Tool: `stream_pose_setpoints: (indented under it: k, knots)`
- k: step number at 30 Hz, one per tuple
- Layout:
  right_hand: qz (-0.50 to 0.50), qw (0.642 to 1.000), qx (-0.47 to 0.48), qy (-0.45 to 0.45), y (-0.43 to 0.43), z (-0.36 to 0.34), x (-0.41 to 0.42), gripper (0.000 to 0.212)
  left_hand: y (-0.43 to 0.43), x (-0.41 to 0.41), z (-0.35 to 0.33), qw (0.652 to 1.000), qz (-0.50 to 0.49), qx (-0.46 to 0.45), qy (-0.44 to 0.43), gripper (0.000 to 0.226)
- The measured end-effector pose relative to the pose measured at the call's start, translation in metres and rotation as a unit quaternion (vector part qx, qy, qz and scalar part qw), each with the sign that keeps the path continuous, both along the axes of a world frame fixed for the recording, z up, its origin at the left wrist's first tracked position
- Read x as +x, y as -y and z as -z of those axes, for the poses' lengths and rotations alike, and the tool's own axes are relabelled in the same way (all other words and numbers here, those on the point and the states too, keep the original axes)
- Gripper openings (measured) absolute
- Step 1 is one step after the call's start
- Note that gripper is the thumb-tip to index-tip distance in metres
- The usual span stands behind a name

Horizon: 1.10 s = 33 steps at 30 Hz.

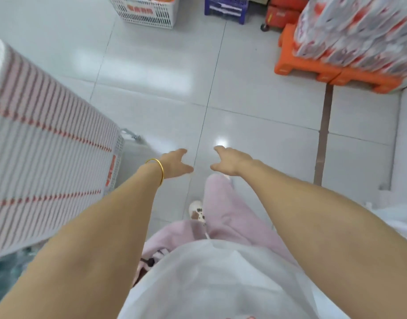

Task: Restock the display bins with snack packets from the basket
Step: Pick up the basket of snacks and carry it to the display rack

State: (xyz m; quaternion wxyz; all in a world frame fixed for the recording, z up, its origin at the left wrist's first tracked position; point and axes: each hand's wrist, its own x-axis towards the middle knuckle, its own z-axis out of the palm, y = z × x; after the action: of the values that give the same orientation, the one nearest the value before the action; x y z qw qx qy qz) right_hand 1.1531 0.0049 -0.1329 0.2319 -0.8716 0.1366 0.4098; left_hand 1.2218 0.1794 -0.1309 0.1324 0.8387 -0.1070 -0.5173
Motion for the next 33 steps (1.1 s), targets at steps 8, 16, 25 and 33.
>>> stream_pose_setpoints:
  k: [8, 16, 25, 33]
  knots:
    - [-0.059, 0.998, -0.007, 0.006, 0.054, 0.007, 0.247, 0.061, 0.042, 0.228, 0.005, 0.999, -0.02, 0.029, 0.025, 0.071]
    - [-0.118, 0.993, -0.024, -0.017, 0.062, 0.004, 0.463, 0.059, 0.044, 0.426, 0.004, 0.998, -0.062, 0.027, 0.012, 0.071]
    - [-0.043, 0.999, -0.018, 0.01, 0.045, 0.013, 0.733, 0.059, 0.037, 0.719, 0.011, 0.994, -0.065, 0.006, 0.086, 0.068]
    - [0.082, 0.996, 0.008, 0.025, 0.061, 0.072, 0.937, 0.058, 0.047, 0.938, 0.067, 0.986, -0.07, 0.025, 0.146, 0.065]
